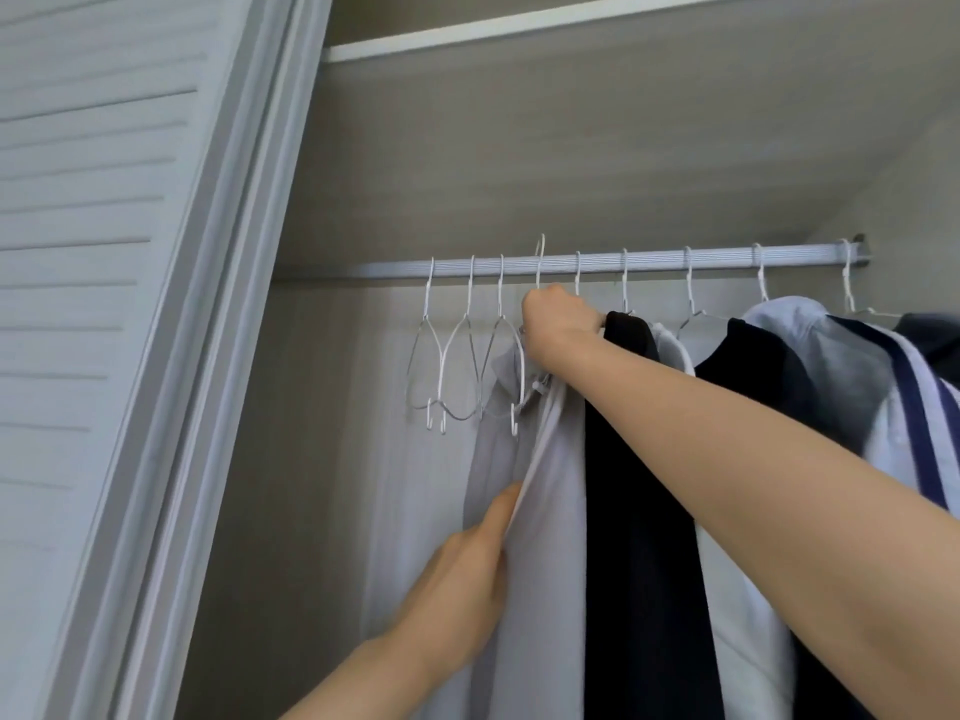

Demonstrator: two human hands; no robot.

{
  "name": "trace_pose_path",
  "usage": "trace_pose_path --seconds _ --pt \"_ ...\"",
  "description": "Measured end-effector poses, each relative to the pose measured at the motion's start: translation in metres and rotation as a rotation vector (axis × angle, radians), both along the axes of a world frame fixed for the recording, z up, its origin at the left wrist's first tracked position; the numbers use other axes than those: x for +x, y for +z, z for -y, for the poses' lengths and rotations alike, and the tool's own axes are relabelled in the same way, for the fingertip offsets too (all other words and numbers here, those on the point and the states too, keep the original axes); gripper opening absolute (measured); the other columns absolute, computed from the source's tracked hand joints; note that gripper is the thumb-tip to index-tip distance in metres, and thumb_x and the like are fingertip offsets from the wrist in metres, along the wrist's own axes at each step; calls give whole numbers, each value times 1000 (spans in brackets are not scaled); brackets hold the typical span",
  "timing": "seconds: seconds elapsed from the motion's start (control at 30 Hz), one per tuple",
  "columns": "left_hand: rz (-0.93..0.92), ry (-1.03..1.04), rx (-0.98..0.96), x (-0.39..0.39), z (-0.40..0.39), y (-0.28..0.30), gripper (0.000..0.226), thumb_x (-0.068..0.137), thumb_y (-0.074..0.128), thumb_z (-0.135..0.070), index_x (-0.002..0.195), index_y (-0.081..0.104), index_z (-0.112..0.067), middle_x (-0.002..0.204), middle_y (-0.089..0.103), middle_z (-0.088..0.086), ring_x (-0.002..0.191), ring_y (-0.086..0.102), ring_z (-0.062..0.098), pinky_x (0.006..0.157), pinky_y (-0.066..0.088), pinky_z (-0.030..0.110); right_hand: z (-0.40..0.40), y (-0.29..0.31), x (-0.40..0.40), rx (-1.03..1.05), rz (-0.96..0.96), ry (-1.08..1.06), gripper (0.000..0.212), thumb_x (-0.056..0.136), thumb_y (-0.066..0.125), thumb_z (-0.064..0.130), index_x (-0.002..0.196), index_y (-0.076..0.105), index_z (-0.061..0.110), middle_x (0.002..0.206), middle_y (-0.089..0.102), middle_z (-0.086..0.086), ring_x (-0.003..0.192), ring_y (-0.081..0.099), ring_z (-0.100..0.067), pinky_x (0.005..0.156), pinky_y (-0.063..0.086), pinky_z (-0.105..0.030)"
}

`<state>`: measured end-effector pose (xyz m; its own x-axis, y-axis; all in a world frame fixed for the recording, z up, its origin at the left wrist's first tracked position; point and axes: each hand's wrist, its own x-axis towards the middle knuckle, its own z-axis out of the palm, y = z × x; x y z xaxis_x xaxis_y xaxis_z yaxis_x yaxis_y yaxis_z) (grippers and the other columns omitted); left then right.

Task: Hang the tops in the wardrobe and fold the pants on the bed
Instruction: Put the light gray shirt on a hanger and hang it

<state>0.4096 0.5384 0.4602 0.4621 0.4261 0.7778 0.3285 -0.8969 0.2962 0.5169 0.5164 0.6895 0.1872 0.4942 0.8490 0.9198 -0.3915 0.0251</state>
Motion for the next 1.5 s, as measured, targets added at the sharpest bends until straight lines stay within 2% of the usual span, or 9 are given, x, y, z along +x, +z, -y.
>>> trace_pose_path --seconds 0.13,0.23,0.47,0.53,0.67,0.83,1.1,1.23,1.5 --pt "9 8 21 -9 0 3 72 92 36 -6 133 8 -59 76 51 -5 67 49 13 66 44 28 0 6 -7 -5 -43 36 38 83 49 -8 120 56 2 126 49 -19 115 52 -43 89 47 -50" --pt "5 6 4 -15 -2 -2 73 92 37 -8 135 7 -59 73 50 -10 63 50 3 60 39 21 2 3 -8 -27 -86 49 36 84 47 -5 118 57 2 126 52 -18 114 54 -39 79 44 -39" --pt "54 -40 -46 -30 12 -17 72 97 47 -22 131 10 -73 100 65 -15 82 58 1 67 39 1 28 -12 -14 -187 43 49 14 87 53 2 101 59 1 113 60 -17 107 58 -34 70 42 -32" --pt "62 -20 -59 -37 18 -22 66 97 50 -23 131 14 -67 89 61 -16 81 57 1 65 39 4 40 -25 -20 -210 80 55 11 86 63 10 84 54 4 109 60 -14 109 57 -31 72 43 -31" --pt "31 12 -40 -55 34 -39 60 96 52 -22 133 19 -56 90 63 -13 81 56 -3 67 41 8 60 -73 -34 -179 165 22 52 90 51 6 134 31 -13 136 37 -30 125 40 -41 98 38 -39" --pt "0 50 -202 -78 58 -79 55 94 54 -15 131 30 -49 92 64 -9 83 62 10 75 50 21 91 -149 -52 -232 179 104 66 88 50 7 144 18 -5 154 5 -32 135 27 -40 99 40 -43" --pt "-87 63 -480 -101 107 -138 26 95 57 -13 122 57 -16 110 67 2 99 65 17 89 54 33 149 -239 -67 -436 227 191 68 92 46 18 148 11 2 150 21 -19 132 30 -35 99 39 -39" --pt "-135 149 -459 -121 149 -160 20 96 56 -15 116 59 -19 90 64 -4 79 63 12 78 54 27 187 -274 -81 -428 226 390 66 96 42 29 150 11 7 148 29 -14 132 31 -30 102 39 -36" --pt "-47 402 -451 -185 279 -195 23 97 52 -13 116 58 -26 90 71 -6 83 67 11 85 51 27 264 -370 -115 -354 -44 977 56 101 35 38 149 25 12 137 49 -4 128 40 -19 100 41 -31"
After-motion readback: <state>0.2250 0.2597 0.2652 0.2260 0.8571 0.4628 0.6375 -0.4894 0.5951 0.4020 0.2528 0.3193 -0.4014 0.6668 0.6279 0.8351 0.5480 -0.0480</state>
